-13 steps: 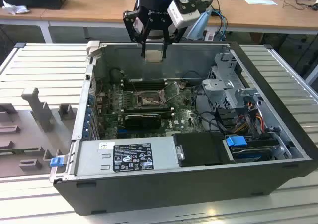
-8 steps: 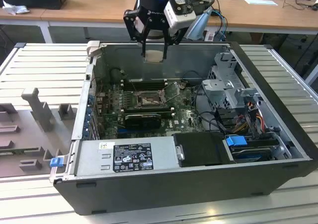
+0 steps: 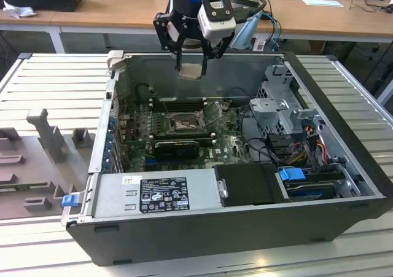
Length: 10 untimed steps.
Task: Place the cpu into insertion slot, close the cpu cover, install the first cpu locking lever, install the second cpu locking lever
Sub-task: 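Place the cpu into insertion slot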
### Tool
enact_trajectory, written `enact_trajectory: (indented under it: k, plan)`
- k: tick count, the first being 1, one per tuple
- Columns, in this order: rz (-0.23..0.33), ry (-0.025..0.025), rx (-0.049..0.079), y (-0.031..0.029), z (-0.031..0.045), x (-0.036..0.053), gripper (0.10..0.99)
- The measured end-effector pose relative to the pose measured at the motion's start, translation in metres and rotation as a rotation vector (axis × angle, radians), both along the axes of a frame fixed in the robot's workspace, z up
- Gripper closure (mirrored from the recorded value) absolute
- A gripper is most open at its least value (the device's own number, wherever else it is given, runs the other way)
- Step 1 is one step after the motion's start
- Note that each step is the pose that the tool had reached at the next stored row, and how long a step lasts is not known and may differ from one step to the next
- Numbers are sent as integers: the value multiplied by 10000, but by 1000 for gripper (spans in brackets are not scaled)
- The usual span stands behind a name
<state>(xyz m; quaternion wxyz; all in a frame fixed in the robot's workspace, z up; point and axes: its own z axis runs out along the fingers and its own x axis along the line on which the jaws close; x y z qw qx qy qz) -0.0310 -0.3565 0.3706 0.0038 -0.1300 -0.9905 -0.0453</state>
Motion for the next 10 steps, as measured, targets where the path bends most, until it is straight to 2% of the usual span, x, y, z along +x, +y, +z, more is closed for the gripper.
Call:
enact_trajectory:
  k: [2,4,10]
  plan:
    - [-28,0,-22,0,-42,0,561]
    - [-581,0,-23,0,-46,0,561]
    - [-1653,1,-25,0,-53,0,561]
